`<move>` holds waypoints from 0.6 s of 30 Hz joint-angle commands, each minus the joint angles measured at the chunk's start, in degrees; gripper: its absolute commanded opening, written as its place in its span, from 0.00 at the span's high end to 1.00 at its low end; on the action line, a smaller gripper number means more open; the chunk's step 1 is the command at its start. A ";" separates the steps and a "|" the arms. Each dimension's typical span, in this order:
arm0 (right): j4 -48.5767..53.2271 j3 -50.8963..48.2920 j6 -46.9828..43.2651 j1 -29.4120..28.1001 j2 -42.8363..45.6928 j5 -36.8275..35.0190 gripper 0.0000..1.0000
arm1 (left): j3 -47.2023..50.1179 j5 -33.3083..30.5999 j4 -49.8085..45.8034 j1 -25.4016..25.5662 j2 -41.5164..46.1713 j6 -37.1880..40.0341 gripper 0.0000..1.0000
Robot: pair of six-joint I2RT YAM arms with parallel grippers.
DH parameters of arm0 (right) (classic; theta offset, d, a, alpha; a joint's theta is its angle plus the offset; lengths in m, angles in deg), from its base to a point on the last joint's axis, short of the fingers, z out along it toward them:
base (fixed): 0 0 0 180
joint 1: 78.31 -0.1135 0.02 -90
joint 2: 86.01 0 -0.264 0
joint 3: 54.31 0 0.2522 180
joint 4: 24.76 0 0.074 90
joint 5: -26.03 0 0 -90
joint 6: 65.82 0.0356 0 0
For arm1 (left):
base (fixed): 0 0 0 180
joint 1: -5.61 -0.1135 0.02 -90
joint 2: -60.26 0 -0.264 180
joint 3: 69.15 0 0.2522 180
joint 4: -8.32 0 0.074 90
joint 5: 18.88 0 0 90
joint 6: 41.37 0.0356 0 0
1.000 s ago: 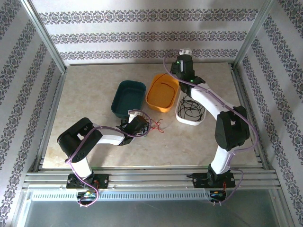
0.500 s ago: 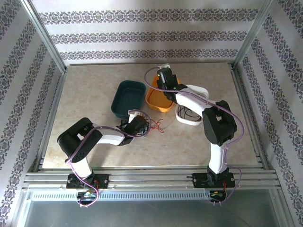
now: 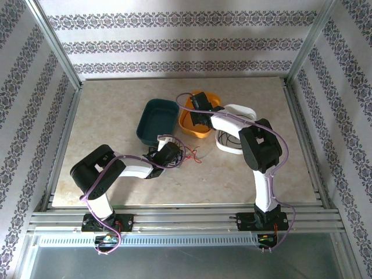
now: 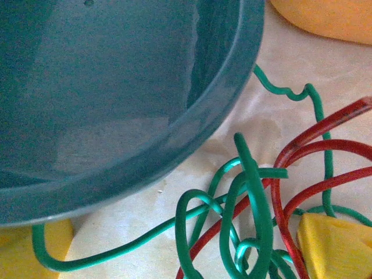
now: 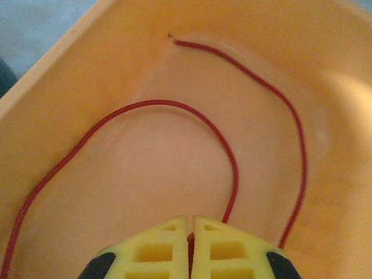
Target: Untangle the cables
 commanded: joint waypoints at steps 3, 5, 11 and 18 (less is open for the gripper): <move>4.71 3.69 4.66 1.59 -2.53 7.82 1.00 | 1.69 0.55 -10.90 -1.36 -3.38 0.98 0.01; 5.45 4.04 6.84 2.42 -2.73 10.44 1.00 | 1.71 0.69 -10.86 -1.36 -3.36 1.07 0.01; 6.31 4.68 10.77 3.51 -2.08 14.59 0.99 | 1.51 0.81 -11.01 -1.36 -3.17 1.35 0.01; 4.42 3.10 12.80 3.62 4.43 10.83 0.54 | 1.78 0.64 -10.72 -1.36 -2.15 1.18 0.01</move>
